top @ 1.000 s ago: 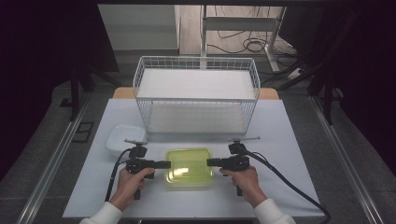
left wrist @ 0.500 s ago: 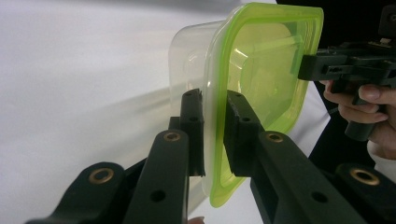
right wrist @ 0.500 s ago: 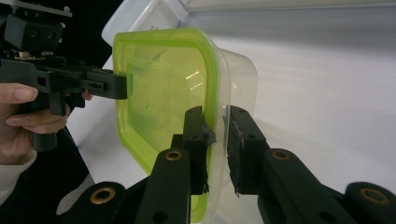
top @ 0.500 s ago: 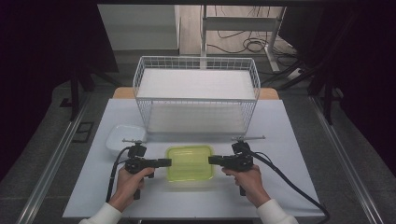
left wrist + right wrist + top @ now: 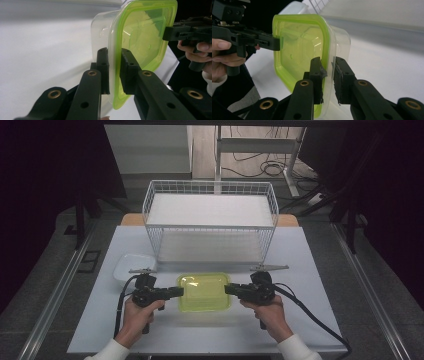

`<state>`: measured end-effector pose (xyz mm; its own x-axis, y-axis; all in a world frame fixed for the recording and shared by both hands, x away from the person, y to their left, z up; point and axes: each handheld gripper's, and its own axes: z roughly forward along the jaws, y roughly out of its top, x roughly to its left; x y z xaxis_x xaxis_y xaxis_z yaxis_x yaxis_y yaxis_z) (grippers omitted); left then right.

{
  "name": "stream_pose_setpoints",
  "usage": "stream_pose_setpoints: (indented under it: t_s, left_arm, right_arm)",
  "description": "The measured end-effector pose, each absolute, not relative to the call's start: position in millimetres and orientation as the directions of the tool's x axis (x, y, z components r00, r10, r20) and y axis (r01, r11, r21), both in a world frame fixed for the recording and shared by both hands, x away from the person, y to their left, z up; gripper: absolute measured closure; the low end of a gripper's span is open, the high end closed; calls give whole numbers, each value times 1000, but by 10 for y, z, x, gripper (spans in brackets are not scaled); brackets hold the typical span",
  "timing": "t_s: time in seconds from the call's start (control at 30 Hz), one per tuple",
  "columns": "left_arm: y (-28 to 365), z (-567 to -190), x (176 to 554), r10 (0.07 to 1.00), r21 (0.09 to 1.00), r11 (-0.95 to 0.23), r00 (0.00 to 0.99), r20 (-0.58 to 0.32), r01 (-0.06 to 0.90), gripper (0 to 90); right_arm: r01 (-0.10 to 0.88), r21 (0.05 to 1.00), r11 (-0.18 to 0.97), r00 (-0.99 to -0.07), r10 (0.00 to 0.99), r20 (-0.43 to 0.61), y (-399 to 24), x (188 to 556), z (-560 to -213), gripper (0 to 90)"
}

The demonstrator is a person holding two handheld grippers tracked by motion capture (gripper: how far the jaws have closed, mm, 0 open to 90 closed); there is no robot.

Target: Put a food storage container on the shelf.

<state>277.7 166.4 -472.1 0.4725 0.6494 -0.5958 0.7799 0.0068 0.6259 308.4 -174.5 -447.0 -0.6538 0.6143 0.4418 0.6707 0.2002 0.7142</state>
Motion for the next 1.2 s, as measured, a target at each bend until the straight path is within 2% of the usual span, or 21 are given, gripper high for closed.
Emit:
stream_pose_setpoints:
  t_s: [0.67, 1.2]
  left_arm:
    - [1666, -4470, 2770, 648, 686, -18, 531, -546, 727, 789]
    - [1680, -4246, 2929, 640, 712, -6, 550, -537, 702, 790]
  right_arm:
    - [567, 793, 222, -723, 595, 351, -1763, 2989, -4194, 756]
    - [528, 821, 218, -741, 591, 320, -1769, 3114, -4018, 754]
